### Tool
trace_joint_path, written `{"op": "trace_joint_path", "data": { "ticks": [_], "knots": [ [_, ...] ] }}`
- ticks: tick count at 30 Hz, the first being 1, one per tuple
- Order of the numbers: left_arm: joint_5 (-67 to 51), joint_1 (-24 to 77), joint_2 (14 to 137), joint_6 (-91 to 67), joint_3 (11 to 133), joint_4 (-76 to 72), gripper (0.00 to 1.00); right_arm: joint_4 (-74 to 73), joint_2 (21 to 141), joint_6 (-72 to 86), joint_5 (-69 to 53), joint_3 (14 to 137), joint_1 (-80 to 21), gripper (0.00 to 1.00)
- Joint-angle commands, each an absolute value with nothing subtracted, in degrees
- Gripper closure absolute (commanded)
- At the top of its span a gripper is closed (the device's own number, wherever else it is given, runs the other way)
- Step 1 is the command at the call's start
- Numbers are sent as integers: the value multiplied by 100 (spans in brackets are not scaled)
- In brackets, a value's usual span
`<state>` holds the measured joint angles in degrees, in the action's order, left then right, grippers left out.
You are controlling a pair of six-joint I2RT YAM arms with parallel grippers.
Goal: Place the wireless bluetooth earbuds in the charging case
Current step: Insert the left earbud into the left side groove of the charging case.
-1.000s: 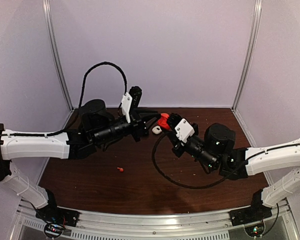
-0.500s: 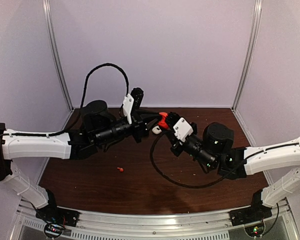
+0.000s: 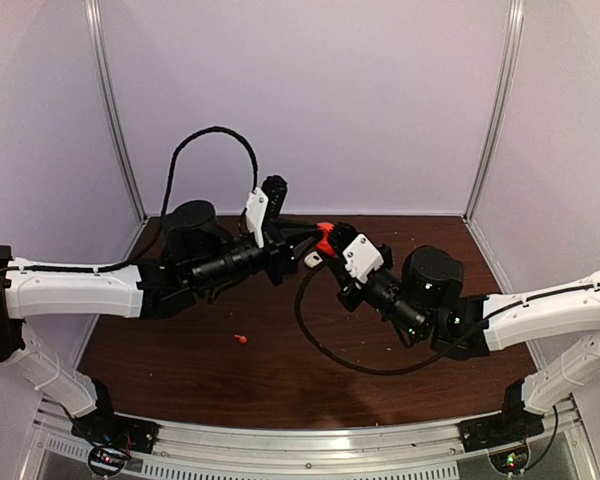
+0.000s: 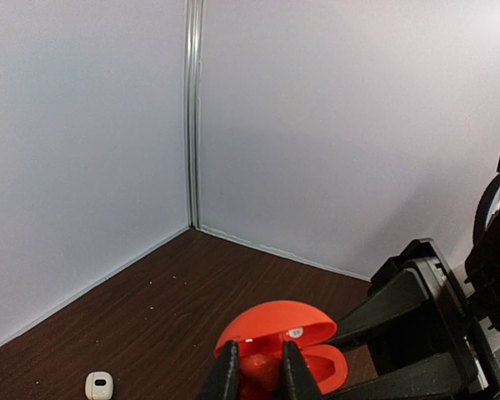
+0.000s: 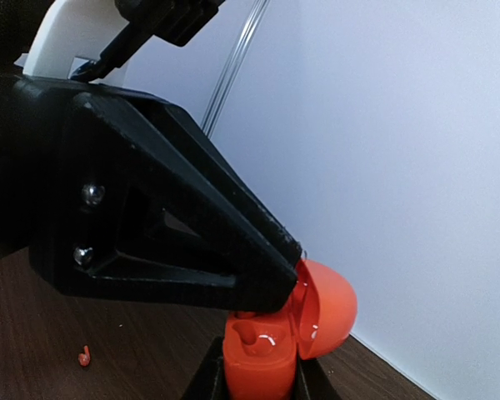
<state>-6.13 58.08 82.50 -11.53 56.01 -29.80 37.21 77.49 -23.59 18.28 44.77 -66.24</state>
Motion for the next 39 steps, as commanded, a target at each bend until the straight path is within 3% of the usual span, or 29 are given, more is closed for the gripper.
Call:
{"op": "trace_joint_path", "data": {
  "ticks": [1,7,13,18,24,32,36,39],
  "knots": [
    [-539,5800,8197,-1080,5691,-2855,81,4039,7717,-2305,1984,4619,-6645,100],
    [-703,5801,7955,-865,5646,-2698,56,4093,7678,-2232,1952,4528,-6643,100],
    [-825,5793,7620,-811,5454,-2702,41,4128,7569,-2124,1809,4386,-6620,100],
    [-734,5765,7287,-733,5301,-2497,36,3909,7401,-1859,1320,4268,-6505,100],
    [-1236,5521,6976,-537,5279,-2059,32,3569,7068,-1320,-212,4120,-6084,100],
    [-1806,5272,6884,-408,5366,-1510,35,3479,6817,-671,-2504,3990,-5407,100],
    [-1936,4920,6969,-896,5153,-1287,34,3305,6821,-421,-3158,4042,-5155,100],
    [-1880,4465,7235,-1600,5057,-632,39,2899,6864,-404,-3319,4148,-5035,100]
  ]
}}
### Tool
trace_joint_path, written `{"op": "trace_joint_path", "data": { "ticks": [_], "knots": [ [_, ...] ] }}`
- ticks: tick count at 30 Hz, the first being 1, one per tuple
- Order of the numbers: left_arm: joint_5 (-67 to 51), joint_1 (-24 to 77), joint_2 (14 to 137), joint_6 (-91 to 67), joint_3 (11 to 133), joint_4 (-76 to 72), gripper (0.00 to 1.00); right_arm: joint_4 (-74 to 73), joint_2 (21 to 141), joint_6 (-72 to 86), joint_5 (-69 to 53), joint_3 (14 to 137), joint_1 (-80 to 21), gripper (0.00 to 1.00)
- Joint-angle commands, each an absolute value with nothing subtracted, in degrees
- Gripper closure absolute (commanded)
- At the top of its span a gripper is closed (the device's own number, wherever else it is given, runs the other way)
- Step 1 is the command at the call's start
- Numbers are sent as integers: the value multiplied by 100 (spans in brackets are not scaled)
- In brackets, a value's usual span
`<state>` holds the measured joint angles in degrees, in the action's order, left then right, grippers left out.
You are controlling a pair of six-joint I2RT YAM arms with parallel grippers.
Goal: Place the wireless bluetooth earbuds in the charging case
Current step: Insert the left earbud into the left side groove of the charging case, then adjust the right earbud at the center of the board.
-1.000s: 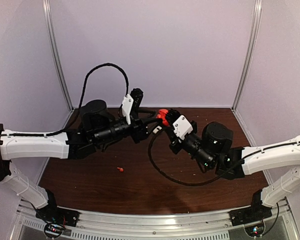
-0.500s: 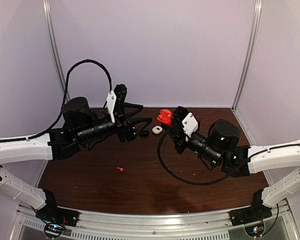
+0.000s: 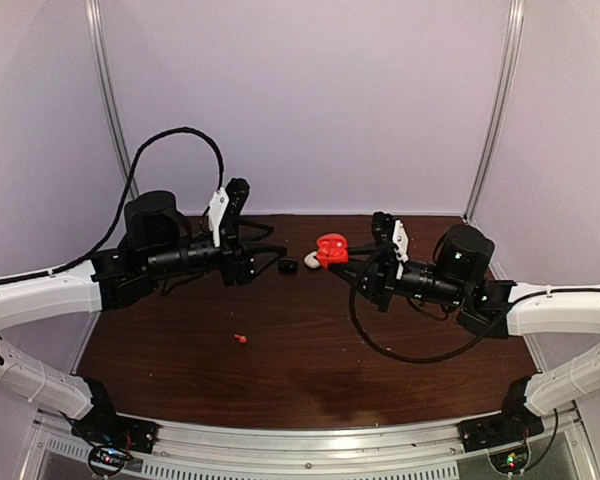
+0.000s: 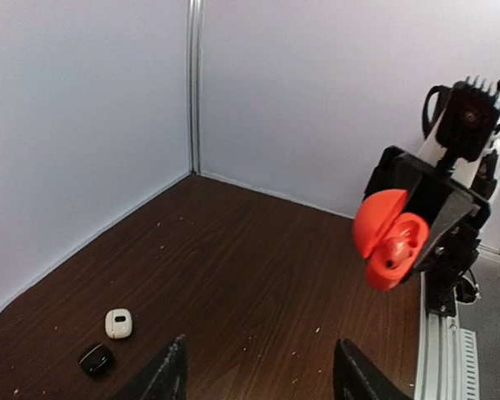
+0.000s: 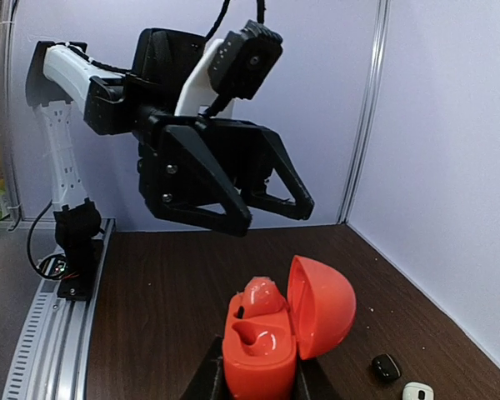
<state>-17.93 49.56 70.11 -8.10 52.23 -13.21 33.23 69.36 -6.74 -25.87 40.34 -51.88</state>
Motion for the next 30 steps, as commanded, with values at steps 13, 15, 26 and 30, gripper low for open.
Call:
{"op": "trace_joint_path", "data": {
  "ticks": [13,15,26,30],
  "knots": [
    [-1147,4368,7201,-2647,4242,1233,43,2619,6773,-299,-3267,3883,-4869,100],
    [-1240,4368,7543,-2280,4475,1654,43,2644,6785,-299,-3299,3853,-4852,100],
    [-504,4377,9352,-523,6294,3953,41,2720,6605,-179,-3285,3710,-4773,100],
    [-344,4390,9688,-78,6424,4309,38,2733,6574,-150,-3276,3659,-4757,100]
  ]
}}
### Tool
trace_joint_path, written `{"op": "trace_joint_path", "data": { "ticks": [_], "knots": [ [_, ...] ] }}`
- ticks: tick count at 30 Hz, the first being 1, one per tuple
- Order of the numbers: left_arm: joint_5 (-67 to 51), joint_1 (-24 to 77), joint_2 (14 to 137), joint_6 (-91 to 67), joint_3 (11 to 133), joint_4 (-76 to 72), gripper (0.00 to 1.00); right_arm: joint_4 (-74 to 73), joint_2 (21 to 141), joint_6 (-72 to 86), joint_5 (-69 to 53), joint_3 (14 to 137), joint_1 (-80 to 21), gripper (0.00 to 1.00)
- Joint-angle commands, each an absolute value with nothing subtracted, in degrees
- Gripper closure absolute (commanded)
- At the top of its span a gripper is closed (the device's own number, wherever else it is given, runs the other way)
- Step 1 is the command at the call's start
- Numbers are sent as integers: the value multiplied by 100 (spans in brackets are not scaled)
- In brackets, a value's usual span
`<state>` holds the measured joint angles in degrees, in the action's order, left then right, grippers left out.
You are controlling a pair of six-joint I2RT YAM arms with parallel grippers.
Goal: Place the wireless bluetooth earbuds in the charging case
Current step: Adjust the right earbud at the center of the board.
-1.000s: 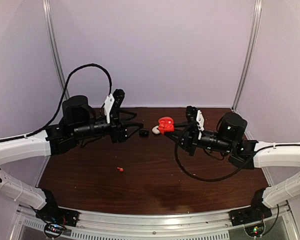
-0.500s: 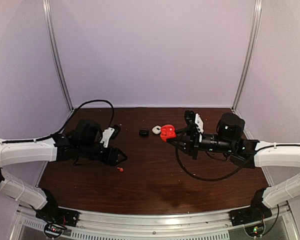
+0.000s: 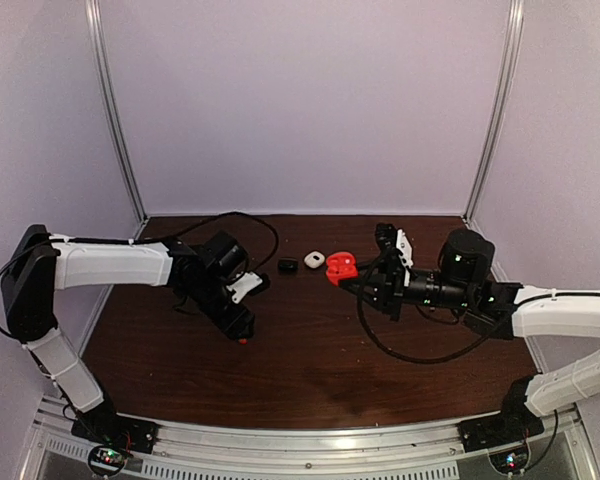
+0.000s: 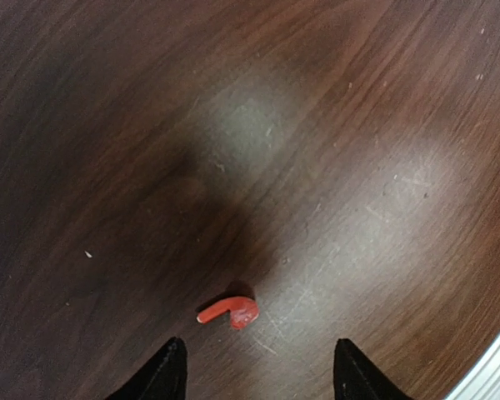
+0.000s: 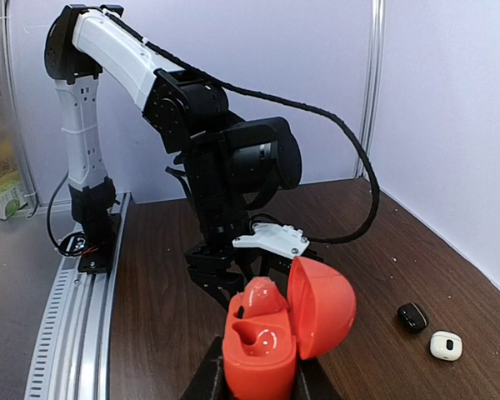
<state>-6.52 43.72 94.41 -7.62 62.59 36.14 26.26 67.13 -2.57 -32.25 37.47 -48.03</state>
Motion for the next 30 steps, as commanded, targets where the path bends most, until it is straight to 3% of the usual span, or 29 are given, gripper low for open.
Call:
{"op": "trace_joint_path", "data": {
  "ticks": [1,20,30],
  "knots": [
    [-258,4394,9734,-64,6418,4322,37,2726,6574,-149,-3287,3653,-4754,100],
    [648,4387,10642,330,6697,3813,37,2768,6569,-97,-3309,3622,-4694,100],
    [290,3891,11028,-198,7134,3493,48,2769,6592,-114,-3332,3639,-4641,100]
  ]
}}
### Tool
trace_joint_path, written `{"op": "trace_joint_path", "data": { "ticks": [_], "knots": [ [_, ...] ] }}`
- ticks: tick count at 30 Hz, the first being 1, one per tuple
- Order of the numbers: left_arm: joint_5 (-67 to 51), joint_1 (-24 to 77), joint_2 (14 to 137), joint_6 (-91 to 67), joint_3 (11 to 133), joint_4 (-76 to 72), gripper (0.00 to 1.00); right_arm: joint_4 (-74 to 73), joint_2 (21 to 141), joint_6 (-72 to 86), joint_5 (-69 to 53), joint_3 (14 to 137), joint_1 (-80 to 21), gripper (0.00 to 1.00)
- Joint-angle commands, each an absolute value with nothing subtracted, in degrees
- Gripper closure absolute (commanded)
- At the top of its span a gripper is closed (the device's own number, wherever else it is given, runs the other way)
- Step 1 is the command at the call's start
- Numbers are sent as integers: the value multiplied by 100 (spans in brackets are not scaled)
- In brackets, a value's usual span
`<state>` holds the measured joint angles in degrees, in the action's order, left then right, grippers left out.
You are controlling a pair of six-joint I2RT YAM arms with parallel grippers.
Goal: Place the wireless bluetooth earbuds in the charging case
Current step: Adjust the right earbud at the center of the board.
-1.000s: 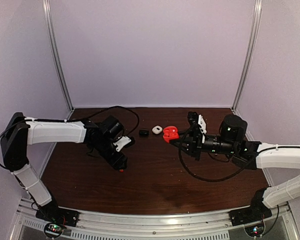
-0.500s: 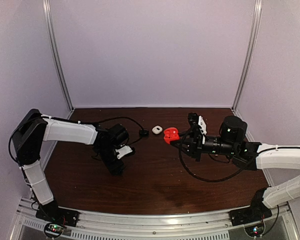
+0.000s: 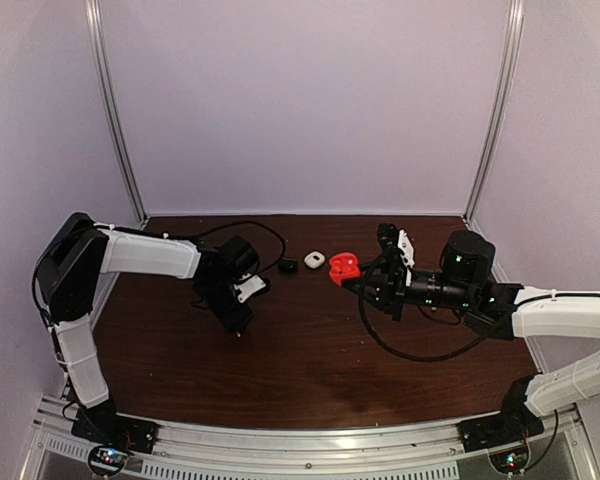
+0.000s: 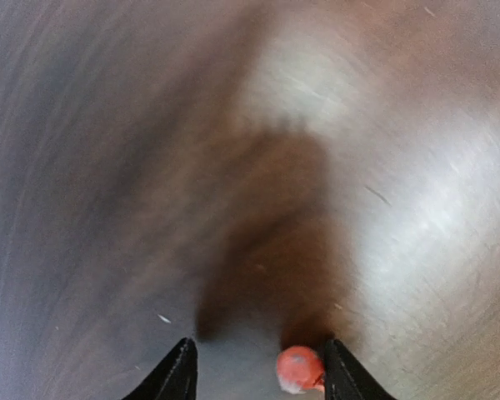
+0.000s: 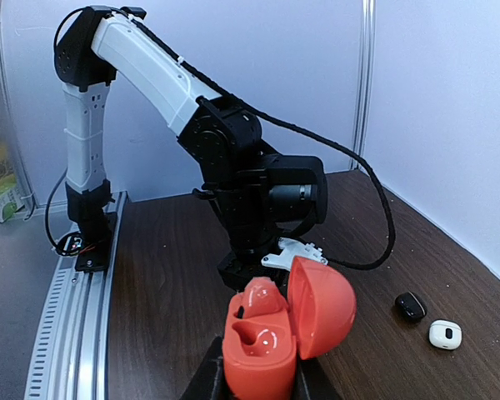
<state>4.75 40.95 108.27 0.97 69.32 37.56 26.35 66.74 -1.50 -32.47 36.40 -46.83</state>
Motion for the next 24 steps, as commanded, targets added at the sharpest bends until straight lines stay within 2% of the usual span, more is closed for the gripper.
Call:
{"op": "trace_joint_path", "data": {
  "ticks": [1,6,16,24],
  "knots": [
    [210,3859,11054,-228,7169,3497,49,2761,6592,-121,-3327,3643,-4636,100],
    [-211,3823,11006,-288,7233,3559,58,2712,6557,-140,-3305,3652,-4632,100],
    [-563,3773,10337,-867,6828,3241,59,2716,6616,-140,-3349,3686,-4632,100],
    [-529,3569,9970,-1627,6296,2773,69,2690,6585,-132,-3325,3685,-4632,100]
  ]
}}
